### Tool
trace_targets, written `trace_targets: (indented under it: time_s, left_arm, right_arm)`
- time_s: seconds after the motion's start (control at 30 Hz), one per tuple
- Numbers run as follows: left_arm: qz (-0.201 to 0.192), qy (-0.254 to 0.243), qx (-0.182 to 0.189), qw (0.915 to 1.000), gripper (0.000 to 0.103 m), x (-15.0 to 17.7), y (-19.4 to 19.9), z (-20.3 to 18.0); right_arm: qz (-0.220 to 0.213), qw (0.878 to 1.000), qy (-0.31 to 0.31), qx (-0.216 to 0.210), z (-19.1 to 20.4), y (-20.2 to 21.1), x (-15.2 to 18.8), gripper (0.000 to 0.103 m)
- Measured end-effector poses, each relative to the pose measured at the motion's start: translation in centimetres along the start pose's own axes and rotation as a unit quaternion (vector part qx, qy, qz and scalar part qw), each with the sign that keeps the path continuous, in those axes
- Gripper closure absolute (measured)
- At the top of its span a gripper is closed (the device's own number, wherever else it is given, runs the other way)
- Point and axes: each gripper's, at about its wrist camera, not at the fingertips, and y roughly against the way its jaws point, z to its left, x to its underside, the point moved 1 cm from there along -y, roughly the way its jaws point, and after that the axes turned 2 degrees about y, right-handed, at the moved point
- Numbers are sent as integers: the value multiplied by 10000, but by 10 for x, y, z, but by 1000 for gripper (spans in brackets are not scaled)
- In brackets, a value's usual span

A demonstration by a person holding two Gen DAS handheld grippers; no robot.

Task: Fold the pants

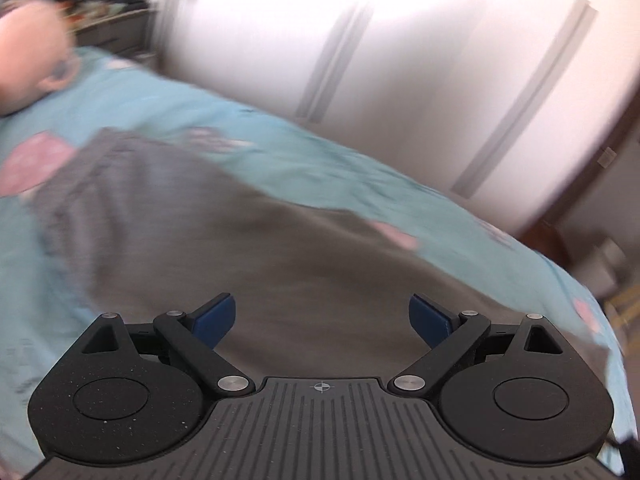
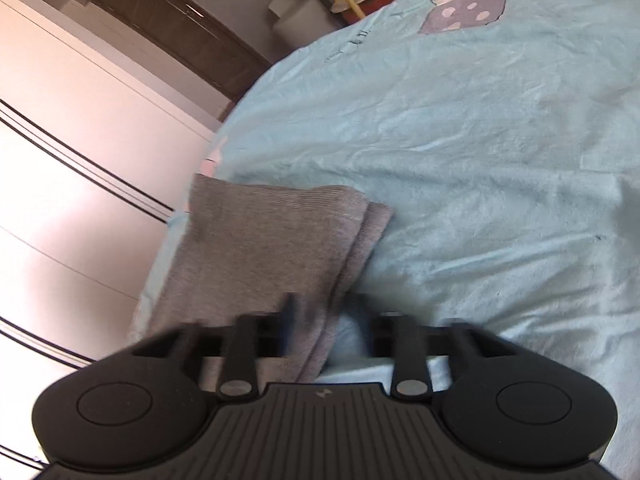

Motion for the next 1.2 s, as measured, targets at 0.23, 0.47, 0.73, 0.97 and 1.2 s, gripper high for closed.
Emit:
trace_targets:
  time_s: [0.23,0.47,0.73,0.97,1.2]
  left_arm:
    - [445,-832,329,9950,5,50,-33,-81]
    - [989,-1011,483,9888,5,79,-55,-104]
    - [950,-318,430,9940,5,91,-72,-81]
    - [1100,-302,251,9932,5,91,-83,-84]
    - [1154,-411,276,9921,5,96,-86,-88]
  right_arm:
    - [214,9977,619,-174,24,-4,9,22]
    - [115,9976,510,-453,21,-12,9,9]
    - [-333,9935,933,-563,22,-19,14,36]
    - [-198,9974,392,-580,0,-32,1,79]
    - [-111,9966,-28,-816,-7,-37,-7,72]
